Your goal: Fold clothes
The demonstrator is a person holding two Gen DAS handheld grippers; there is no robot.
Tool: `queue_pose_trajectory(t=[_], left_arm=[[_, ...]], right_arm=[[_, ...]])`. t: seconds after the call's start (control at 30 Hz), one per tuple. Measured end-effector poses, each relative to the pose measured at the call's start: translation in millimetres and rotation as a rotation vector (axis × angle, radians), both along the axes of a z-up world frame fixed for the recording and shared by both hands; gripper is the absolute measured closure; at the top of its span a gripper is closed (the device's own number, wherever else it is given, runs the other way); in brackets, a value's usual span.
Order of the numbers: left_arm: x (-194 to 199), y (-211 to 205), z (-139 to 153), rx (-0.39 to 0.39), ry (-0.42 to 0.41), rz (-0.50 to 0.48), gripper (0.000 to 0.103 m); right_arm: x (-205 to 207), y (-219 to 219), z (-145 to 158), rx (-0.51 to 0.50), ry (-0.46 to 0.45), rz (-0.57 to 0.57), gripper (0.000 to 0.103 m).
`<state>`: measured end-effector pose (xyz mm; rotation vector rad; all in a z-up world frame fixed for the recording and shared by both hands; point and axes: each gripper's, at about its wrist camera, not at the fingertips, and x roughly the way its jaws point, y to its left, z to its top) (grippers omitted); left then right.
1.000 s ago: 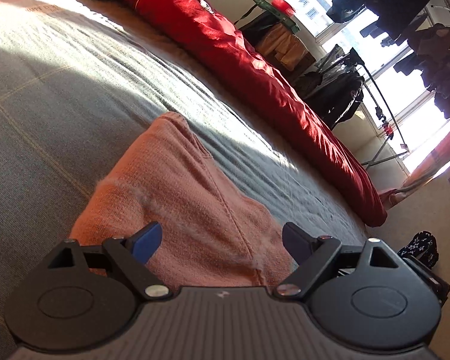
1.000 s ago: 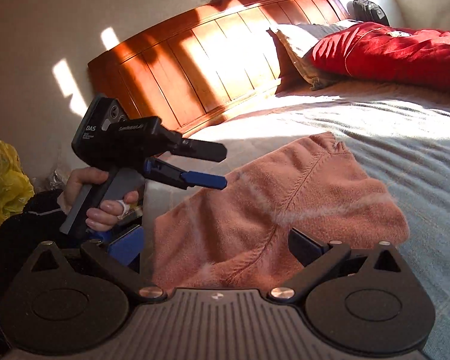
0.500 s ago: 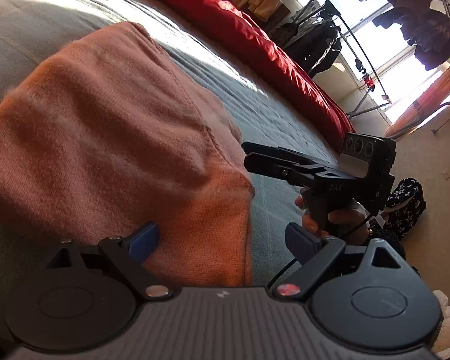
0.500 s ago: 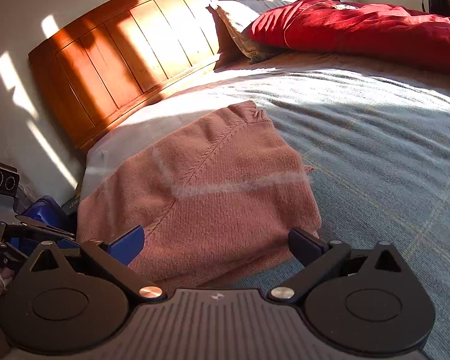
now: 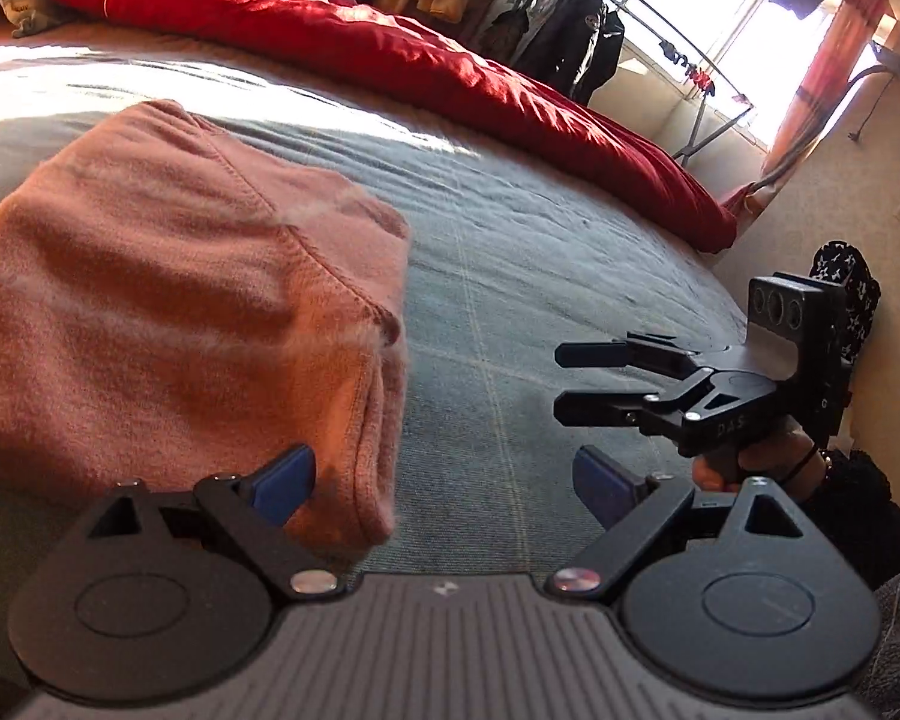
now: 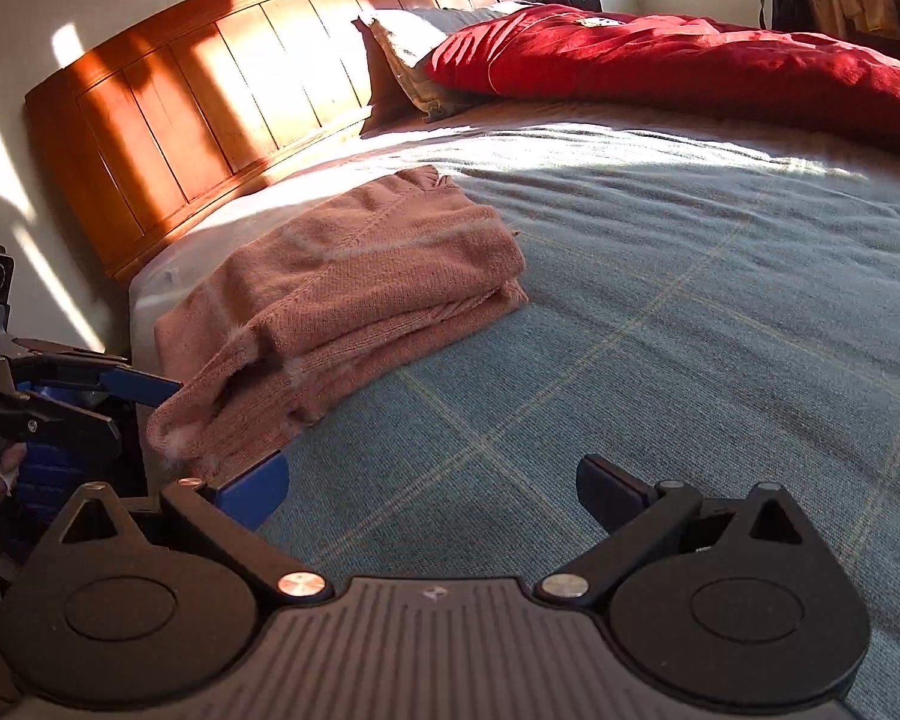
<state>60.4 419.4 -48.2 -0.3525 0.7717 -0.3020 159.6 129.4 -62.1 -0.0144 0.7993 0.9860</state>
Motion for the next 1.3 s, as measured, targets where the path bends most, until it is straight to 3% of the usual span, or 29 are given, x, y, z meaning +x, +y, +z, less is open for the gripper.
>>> queue_pose_trajectory(t=[0.1,0.33,0.43,0.63,0.73,0.9,0.97,1.1,1.3], left_arm=[[2,24,13,0.086,-0.045,0.111,0.010],[-1,93,-32,-0.045,0.056,0.301,0.010],[-7,98,-22,-0.058,0.042,0.326,0.010],[28,74,22,0.141,-0.079,0.255,0.010],[58,66,30,0.191,-0.135,0.213,0.008],[96,81,-6,0.161,0.000,0.250,0.008],[91,84,-19,0.152,-0.038,0.244,0.007],[89,74,-8,0.212,-0.031,0.223,0.006],[123,63,13,0.306,-0.025,0.205,0.006]], right_arm=[[-9,-1,4,0.026,-0.015,-0.006,0.000],[-26,5,15,0.046,-0.056,0.016,0.000],[-30,7,17,0.051,-0.065,0.024,0.000],[-40,14,18,0.071,-0.052,0.036,0.000],[-45,18,20,0.063,-0.071,0.044,0.000],[-49,17,26,0.062,-0.099,0.051,0.000],[-49,16,25,0.065,-0.096,0.061,0.000],[-49,15,22,0.067,-0.096,0.063,0.000],[-49,15,21,0.077,-0.088,0.065,0.000]])
